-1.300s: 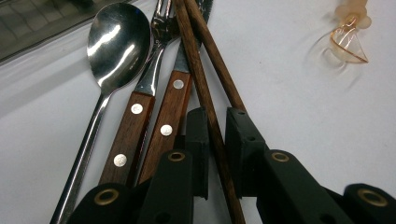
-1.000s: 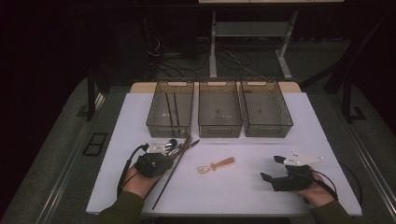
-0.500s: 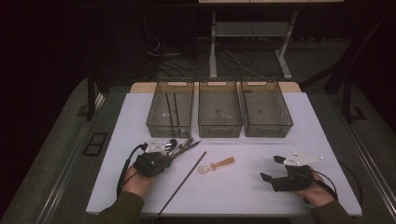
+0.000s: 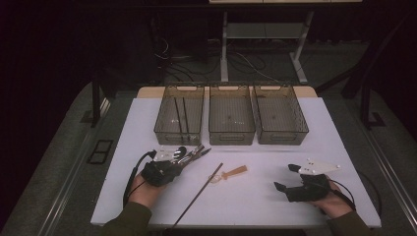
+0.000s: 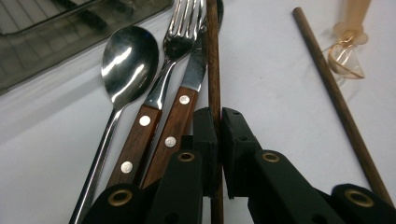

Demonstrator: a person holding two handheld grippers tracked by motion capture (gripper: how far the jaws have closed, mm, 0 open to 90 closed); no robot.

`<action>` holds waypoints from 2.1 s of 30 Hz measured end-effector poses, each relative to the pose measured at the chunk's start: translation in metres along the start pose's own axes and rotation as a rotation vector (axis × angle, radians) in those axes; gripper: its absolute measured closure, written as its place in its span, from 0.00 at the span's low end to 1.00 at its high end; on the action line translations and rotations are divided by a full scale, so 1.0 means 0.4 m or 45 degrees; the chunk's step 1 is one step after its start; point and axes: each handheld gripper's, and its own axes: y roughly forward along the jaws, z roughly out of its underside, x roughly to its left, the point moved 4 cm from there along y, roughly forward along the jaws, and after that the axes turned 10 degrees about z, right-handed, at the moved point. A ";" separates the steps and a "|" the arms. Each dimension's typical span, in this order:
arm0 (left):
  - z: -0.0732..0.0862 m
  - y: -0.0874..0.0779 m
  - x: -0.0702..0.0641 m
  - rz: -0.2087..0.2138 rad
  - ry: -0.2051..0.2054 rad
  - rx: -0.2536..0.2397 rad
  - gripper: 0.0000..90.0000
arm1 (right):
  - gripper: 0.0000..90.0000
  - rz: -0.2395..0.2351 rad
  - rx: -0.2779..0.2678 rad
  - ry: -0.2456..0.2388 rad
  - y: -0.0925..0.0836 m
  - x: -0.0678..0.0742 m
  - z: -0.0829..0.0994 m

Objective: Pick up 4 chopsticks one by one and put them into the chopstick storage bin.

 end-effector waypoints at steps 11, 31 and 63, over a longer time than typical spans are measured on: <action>-0.023 -0.012 -0.019 0.071 0.076 -0.042 0.94 | 0.20 0.002 0.002 0.003 -0.001 0.000 -0.001; -0.070 -0.020 -0.022 0.173 0.132 -0.106 0.94 | 0.13 -0.012 -0.048 0.075 -0.003 -0.001 -0.008; -0.187 -0.041 0.037 0.243 0.094 -0.236 0.94 | 0.13 0.007 -0.043 0.041 0.020 0.012 -0.013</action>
